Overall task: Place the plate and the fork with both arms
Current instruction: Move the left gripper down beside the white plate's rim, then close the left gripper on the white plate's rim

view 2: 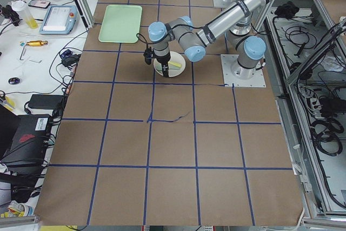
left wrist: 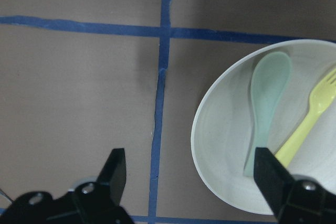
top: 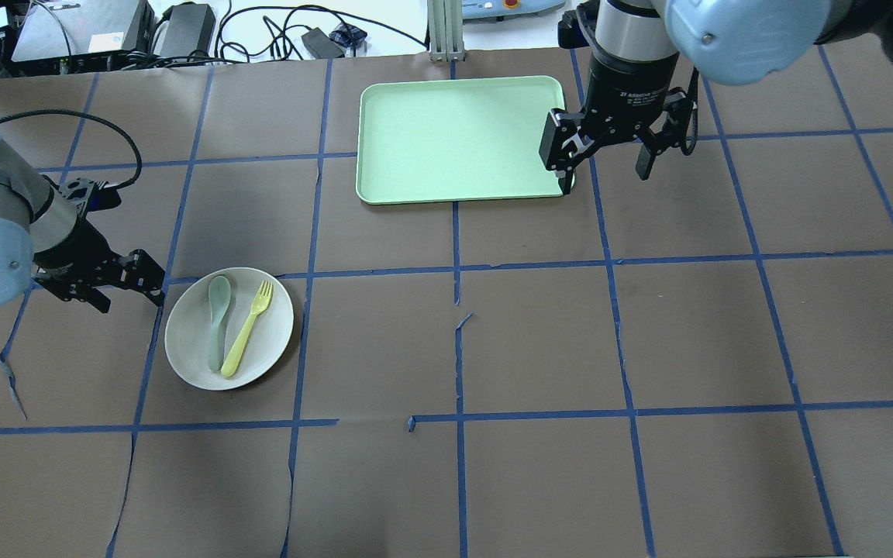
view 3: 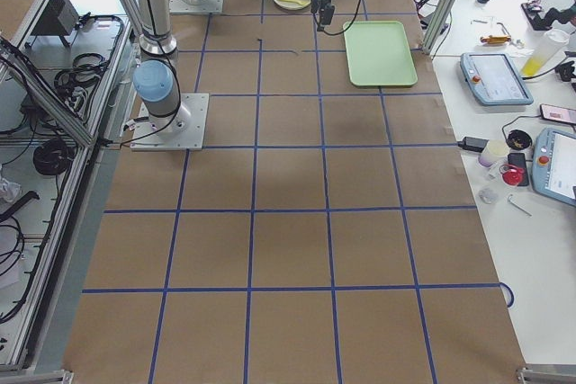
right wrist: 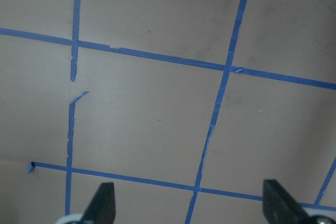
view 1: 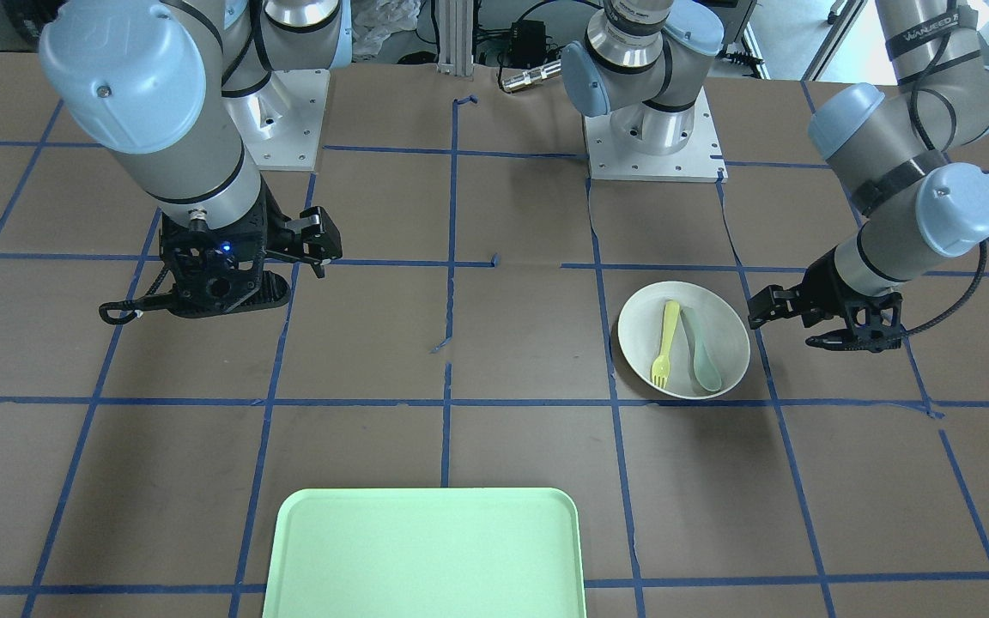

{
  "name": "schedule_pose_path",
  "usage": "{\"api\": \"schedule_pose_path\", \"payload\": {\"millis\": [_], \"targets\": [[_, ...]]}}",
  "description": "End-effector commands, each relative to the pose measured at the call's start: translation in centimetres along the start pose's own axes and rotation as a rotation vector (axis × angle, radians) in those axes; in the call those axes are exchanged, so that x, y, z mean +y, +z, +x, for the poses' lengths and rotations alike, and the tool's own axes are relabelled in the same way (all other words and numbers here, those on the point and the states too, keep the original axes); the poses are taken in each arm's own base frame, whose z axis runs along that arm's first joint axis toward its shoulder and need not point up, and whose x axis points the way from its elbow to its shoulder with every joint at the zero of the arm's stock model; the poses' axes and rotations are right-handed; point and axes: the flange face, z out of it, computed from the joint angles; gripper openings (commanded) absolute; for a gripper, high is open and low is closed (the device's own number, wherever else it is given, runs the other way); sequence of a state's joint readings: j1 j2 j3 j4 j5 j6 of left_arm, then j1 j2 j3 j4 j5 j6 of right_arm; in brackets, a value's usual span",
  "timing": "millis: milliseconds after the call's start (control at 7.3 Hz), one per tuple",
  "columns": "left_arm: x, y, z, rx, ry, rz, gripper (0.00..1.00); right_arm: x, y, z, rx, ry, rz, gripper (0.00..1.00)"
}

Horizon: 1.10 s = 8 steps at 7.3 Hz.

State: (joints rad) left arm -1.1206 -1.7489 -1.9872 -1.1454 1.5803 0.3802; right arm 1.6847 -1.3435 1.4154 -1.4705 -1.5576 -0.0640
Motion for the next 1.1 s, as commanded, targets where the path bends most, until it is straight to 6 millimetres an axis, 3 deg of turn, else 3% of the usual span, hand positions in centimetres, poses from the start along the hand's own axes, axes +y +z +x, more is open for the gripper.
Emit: {"api": "schedule_pose_path", "payload": {"millis": [0,548,821,958], "targets": [[-0.1,2.9,0.1,0.047,0.009,-0.053,0.87,0.1,0.4,-0.3,0.002,-0.004,-0.008,1.0],[-1.1,5.8,-0.3,0.062,0.024,-0.095,0.82,0.1,0.7,-0.4,0.001,-0.009,-0.015,1.0],[-1.1,6.0,-0.3,0.063,0.032,-0.1,0.42,0.1,0.9,-0.4,0.001,-0.009,-0.02,1.0],[-1.1,6.1,-0.3,0.065,0.03,-0.102,0.31,0.1,0.9,-0.4,0.001,-0.009,-0.02,1.0]]}}
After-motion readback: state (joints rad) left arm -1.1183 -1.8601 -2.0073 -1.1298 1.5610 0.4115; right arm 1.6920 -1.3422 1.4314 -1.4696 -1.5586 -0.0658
